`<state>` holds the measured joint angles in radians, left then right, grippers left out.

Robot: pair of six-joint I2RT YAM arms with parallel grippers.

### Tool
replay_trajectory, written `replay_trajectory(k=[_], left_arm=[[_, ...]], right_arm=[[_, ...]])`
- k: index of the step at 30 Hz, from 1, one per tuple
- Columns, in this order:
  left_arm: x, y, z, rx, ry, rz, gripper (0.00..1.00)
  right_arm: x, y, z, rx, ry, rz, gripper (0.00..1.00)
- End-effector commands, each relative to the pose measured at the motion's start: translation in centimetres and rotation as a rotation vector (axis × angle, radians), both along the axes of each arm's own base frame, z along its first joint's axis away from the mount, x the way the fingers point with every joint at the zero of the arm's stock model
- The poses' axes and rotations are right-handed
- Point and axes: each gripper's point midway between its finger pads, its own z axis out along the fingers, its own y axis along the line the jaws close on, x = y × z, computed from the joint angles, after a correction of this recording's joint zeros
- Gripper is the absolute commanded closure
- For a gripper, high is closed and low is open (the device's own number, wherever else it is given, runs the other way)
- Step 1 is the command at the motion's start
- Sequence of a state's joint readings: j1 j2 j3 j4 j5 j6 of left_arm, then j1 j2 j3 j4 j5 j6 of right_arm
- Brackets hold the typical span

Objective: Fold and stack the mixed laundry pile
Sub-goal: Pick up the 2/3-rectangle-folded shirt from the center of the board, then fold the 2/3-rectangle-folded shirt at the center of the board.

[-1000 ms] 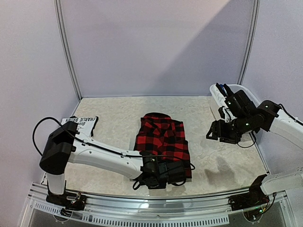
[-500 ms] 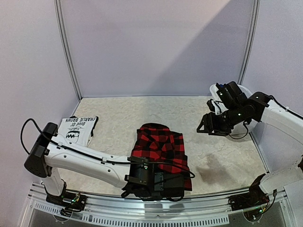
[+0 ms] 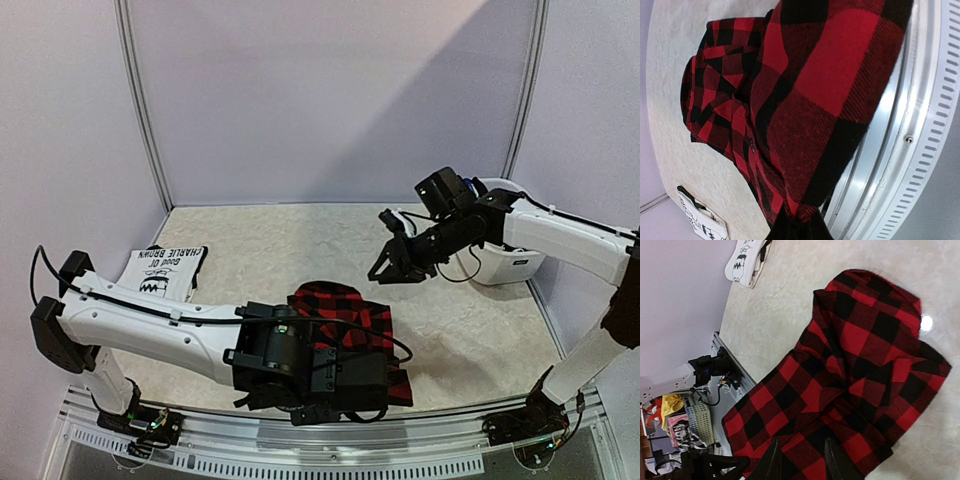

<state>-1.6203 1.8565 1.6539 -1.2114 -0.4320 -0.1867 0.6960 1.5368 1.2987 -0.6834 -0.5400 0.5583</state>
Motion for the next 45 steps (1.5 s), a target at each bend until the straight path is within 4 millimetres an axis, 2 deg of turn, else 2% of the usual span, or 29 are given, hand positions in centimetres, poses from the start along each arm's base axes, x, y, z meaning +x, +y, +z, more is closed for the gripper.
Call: replay_trajectory(k=[1, 5, 10, 19, 23, 28, 32, 36, 40, 45], left_arm=[[-1.4, 0.6, 1.7, -0.014, 0.029, -0.012, 1.00], [-1.4, 0.6, 1.9, -0.013, 0.026, -0.011, 1.00], [-1.3, 0.5, 2.1, -0.018, 0.021, -0.019, 1.00], [-0.6, 0.9, 2.3, -0.007, 0.004, -0.026, 1.00], [0.3, 1.0, 2.5, -0.011, 0.004, -0.015, 1.00], [1.8, 0.9, 2.6, -0.022, 0.010, -0.005, 1.00], [3.1, 0.7, 3.2, -0.024, 0.002, -0.009, 1.00], [4.1, 0.5, 3.8, -0.017, -0.003, -0.028, 1.00], [5.3, 0.5, 4.2, -0.005, -0.006, -0.051, 1.00], [6.4, 0.1, 4.4, -0.002, -0.006, -0.079, 1.00]], right_arm=[[-3.2, 4.3, -0.9, 0.105, 0.058, 0.174, 0.76], [-5.4, 6.3, -3.8, 0.105, 0.123, 0.236, 0.91], [-8.1, 8.6, -7.2, 0.111, 0.174, 0.312, 1.00], [-12.3, 10.1, -13.0, 0.062, 0.274, 0.377, 1.00], [-14.0, 9.6, -15.6, 0.035, 0.315, 0.385, 1.00], [-14.9, 9.0, -17.1, 0.074, 0.357, 0.349, 1.00], [-15.0, 9.1, -16.9, 0.072, 0.381, 0.341, 1.00], [-14.2, 9.2, -14.4, 0.023, 0.326, 0.345, 1.00], [-11.3, 8.5, -12.4, -0.055, 0.234, 0.289, 0.99], [-6.6, 5.7, -10.0, -0.115, 0.157, 0.120, 0.96]])
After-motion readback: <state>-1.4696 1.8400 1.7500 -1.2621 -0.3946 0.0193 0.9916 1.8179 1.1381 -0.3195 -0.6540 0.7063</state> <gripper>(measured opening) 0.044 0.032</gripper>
